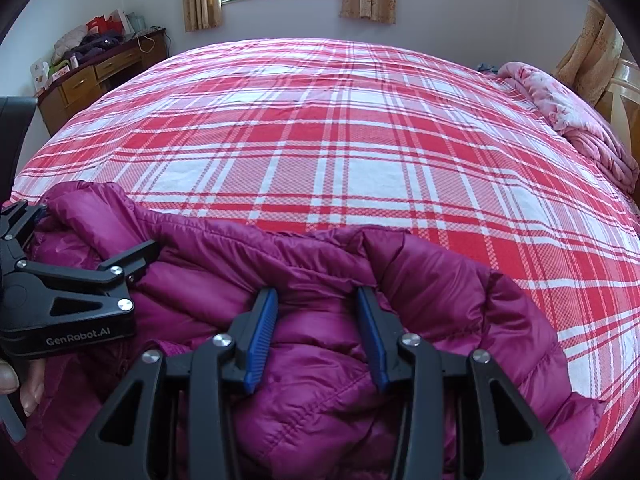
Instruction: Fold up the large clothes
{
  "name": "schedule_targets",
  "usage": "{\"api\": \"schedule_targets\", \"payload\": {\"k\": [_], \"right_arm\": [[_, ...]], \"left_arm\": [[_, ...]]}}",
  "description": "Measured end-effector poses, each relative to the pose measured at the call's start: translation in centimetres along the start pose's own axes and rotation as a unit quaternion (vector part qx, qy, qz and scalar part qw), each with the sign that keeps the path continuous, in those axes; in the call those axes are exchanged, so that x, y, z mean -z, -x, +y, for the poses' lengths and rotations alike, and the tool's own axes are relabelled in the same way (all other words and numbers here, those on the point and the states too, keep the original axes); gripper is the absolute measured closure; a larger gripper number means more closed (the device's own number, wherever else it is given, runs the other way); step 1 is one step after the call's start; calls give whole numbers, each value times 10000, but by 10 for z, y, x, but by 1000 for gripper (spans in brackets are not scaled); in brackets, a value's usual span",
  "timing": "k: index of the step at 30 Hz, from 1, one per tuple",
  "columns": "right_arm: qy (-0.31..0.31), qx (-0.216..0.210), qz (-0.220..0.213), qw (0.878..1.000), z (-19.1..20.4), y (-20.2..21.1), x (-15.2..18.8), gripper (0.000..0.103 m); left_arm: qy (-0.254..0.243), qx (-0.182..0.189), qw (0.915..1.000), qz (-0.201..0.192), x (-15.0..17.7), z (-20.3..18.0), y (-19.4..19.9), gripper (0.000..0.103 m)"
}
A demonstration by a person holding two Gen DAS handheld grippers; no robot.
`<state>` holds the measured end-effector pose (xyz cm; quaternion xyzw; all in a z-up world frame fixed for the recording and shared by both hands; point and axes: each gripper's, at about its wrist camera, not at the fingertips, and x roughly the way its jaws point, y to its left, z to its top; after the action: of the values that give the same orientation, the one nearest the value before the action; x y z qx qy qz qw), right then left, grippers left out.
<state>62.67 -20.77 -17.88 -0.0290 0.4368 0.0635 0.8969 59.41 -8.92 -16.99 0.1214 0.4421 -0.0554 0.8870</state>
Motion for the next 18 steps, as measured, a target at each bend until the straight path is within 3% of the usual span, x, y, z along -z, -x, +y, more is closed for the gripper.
{"api": "schedule_targets", "payload": {"k": [15,18], "right_arm": [[112,181,-6,9998,1,2,2,58],[74,96,-9,9999,-1,4,-2,58]], "left_arm": [[-62,-21,10000,37,-2,-1,-1,2],[25,126,9998,129,-6,5,-1,2]]}}
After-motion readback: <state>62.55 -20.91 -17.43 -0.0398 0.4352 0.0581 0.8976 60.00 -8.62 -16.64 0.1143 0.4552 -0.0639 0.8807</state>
